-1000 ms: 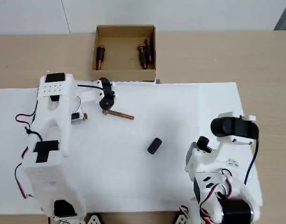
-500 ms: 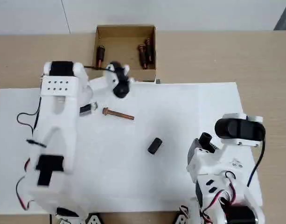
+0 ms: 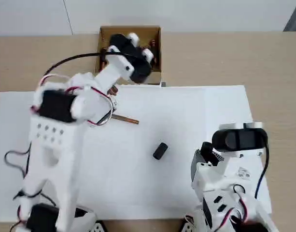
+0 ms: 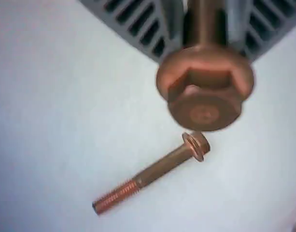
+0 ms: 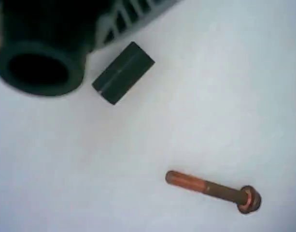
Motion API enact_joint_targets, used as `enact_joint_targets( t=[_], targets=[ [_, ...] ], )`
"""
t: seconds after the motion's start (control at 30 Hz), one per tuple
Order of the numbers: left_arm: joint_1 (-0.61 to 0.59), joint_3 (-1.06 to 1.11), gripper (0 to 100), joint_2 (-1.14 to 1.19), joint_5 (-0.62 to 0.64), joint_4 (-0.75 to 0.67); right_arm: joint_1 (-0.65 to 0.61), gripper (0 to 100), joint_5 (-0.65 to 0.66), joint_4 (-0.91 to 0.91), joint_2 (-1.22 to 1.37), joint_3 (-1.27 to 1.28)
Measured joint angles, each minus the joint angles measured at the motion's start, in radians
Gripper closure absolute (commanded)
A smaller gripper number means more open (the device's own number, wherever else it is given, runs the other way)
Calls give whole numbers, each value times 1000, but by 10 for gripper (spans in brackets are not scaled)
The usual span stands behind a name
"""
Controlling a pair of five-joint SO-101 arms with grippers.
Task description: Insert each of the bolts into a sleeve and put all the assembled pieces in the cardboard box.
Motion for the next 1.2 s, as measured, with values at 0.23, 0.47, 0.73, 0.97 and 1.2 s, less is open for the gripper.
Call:
enact_joint_targets(
  t=[0.23, 0.47, 0.73, 0.97, 1.2],
  targets=[
    [0, 46, 995, -166, 311, 3, -3, 995, 72, -11, -84, 20],
    [0, 399, 995, -388, 532, -176, -5, 995, 172, -158, -209, 241],
    [0, 961, 995, -829, 637, -654, -94, 995, 180, -367, -232, 427],
    [0, 1261, 995, -1108, 790, -830, -207, 995, 183, -542, -232, 554],
    [0, 1332, 995, -1237, 968, -855, -365, 995, 186, -660, -230, 620]
  ],
)
